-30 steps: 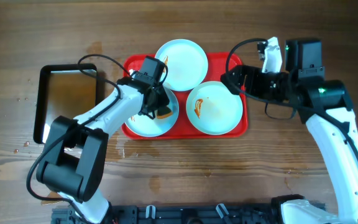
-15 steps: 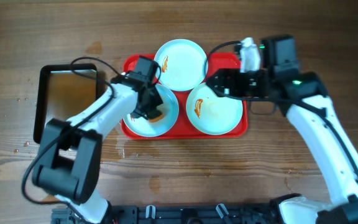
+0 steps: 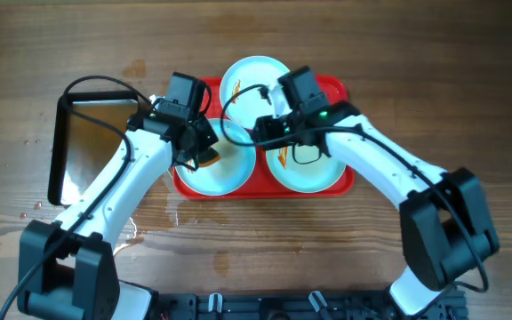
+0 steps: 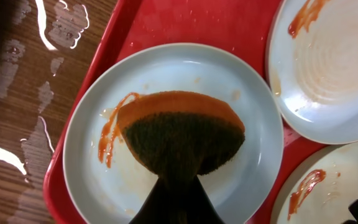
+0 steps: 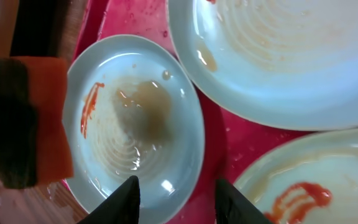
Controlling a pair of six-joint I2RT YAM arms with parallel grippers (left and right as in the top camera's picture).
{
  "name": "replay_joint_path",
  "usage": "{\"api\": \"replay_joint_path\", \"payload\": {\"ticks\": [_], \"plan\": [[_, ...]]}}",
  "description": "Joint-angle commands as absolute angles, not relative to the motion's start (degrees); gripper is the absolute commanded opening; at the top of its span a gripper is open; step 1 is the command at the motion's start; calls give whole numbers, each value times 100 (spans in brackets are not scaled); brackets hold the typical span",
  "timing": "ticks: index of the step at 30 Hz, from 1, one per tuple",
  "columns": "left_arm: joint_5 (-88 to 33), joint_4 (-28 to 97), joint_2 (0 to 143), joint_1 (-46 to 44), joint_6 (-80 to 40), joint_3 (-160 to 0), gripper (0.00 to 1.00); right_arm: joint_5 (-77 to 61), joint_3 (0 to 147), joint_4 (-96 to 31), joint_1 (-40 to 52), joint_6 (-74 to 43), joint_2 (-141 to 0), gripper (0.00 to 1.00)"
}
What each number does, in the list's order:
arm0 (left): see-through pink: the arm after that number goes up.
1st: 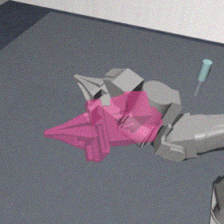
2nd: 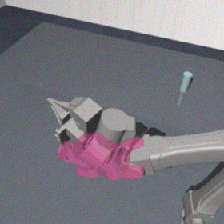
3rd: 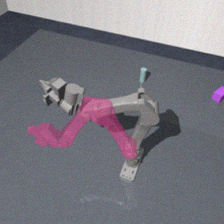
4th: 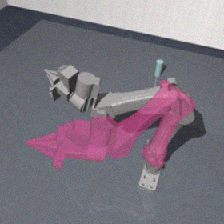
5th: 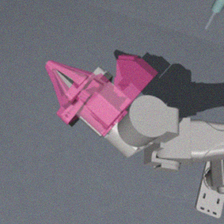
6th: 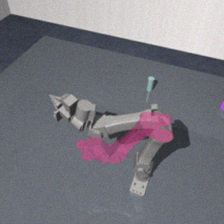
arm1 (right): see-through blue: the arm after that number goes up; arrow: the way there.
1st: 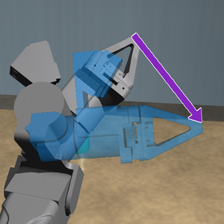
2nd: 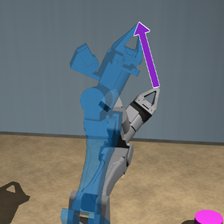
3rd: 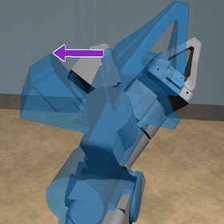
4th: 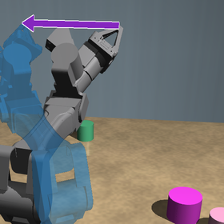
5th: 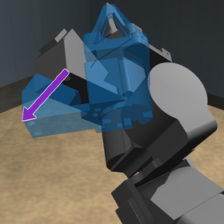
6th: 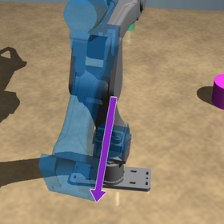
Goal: Clean dirty plates on tray and stack at the side
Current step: 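Grip the plate rim with the right gripper to hold it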
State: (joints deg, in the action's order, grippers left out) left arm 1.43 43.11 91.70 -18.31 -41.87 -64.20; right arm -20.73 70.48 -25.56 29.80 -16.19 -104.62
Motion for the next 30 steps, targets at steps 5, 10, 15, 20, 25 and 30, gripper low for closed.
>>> {"api": "replay_joint_path", "payload": {"ticks": [5,10,15,20,25,30], "plan": [[266,4403,9183,-1809,-4075,-6440,4,-1693,7157,-2423,3133,-1503,-10958,36],[263,4405,9183,-1809,-4075,-6440,4,-1546,7157,-2344,3133,-1516,-11172,37],[263,4403,9183,-1809,-4075,-6440,4,-1761,7157,-2346,3133,-1715,-11354,37],[263,4401,9183,-1811,-4075,-6440,4,-1756,7157,-2259,3133,-2171,-11393,40],[198,4403,9183,-1815,-4077,-6440,4,-1710,7157,-2250,3133,-2204,-11419,44],[193,4348,9185,-1820,-4080,-6440,4,-1671,7157,-2231,3133,-2209,-11461,37]]}}
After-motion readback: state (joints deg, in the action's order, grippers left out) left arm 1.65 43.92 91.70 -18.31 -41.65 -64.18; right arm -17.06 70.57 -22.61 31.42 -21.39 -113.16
